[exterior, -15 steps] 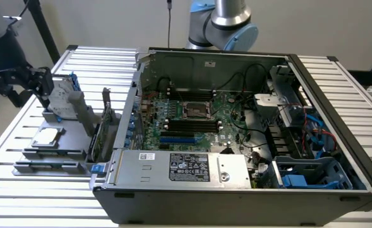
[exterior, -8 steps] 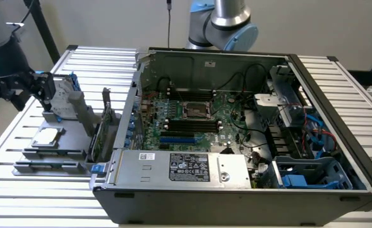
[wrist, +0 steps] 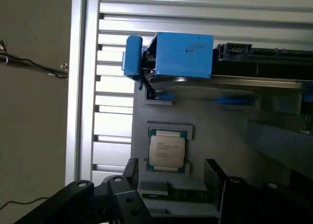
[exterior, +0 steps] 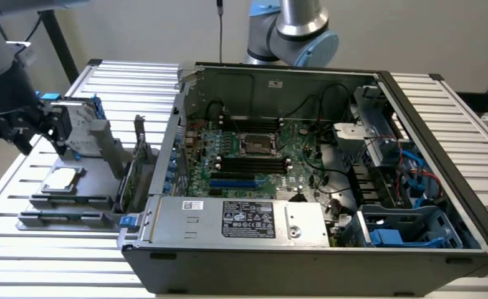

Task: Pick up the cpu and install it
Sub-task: 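Pick up the cpu and move it towards the insertion slot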

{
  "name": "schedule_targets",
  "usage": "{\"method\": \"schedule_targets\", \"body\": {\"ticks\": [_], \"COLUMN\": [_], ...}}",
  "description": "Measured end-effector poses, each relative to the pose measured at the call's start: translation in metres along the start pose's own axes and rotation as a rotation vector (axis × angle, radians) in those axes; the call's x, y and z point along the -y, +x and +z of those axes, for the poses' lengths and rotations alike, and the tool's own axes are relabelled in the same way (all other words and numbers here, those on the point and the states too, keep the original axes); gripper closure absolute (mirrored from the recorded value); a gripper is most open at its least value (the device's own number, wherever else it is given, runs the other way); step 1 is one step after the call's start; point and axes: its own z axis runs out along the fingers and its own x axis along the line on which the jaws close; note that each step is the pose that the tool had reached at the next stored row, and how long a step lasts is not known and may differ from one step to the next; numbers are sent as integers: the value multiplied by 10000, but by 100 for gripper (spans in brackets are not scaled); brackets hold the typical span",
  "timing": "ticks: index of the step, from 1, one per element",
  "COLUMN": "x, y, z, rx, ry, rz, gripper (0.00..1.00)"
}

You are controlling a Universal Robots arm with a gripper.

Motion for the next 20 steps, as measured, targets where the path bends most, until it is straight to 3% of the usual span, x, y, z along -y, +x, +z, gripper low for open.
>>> {"method": "schedule_targets", "body": {"ticks": [7, 20], "x": [140, 164], "y": [4, -60], "z": [124, 352], "rx": [2, -19], "ry": [-2, -5], "rz": [10, 136], "gripper": [35, 35]}}
